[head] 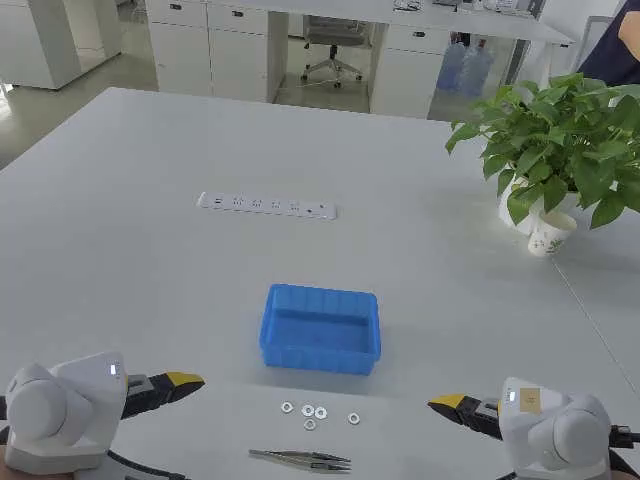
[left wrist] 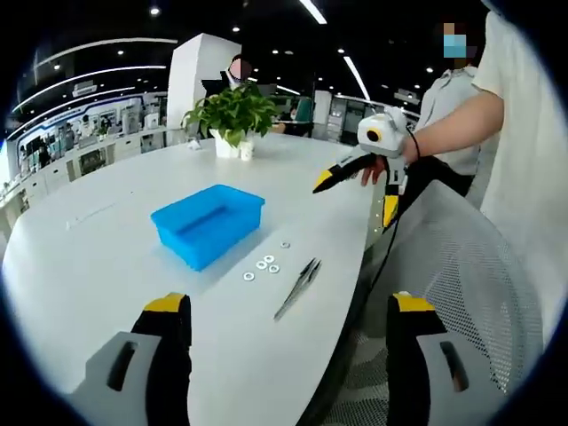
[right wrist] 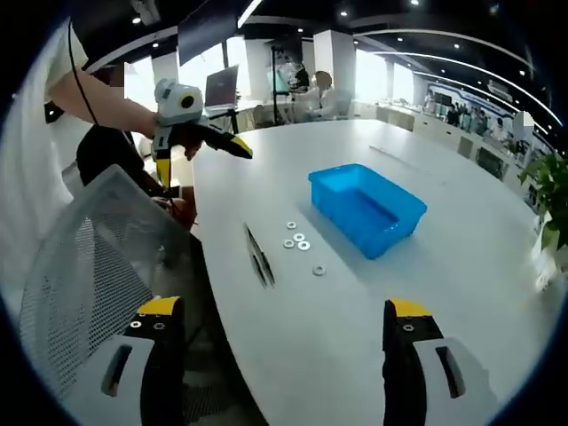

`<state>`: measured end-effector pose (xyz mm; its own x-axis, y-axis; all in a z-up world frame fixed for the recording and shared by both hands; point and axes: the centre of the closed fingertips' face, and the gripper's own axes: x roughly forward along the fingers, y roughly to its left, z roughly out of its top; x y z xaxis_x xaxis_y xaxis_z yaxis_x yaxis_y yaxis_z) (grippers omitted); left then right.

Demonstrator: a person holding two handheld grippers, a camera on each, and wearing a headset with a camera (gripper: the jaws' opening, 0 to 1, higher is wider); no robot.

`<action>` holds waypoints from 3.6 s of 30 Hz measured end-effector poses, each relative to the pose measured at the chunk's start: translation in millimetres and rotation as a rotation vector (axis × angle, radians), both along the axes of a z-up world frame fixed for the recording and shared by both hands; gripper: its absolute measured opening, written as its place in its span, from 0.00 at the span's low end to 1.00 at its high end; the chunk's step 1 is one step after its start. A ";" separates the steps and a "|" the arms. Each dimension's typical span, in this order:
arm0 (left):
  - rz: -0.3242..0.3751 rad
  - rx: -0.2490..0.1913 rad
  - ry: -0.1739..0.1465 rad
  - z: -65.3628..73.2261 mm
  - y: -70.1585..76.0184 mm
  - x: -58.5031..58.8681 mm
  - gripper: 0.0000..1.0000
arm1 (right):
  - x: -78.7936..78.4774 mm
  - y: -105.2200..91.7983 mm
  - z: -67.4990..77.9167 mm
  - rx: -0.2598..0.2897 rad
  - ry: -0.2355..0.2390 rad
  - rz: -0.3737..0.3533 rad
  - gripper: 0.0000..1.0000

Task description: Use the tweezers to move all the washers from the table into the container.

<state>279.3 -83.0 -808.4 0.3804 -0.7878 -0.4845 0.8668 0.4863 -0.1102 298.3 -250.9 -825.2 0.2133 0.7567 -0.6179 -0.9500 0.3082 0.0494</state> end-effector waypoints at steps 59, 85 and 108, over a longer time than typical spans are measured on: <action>0.006 -0.005 -0.039 6.5 8.4 12.2 0.99 | 3.8 16.7 19.5 0.115 0.033 0.028 1.00; -0.080 0.027 0.040 -24.9 -24.9 1.6 0.62 | 0.0 51.7 -9.3 -0.005 -0.045 0.159 0.48; -0.091 0.048 0.018 -53.0 -38.2 22.6 0.48 | 3.9 76.6 -38.8 -0.057 -0.061 0.258 0.34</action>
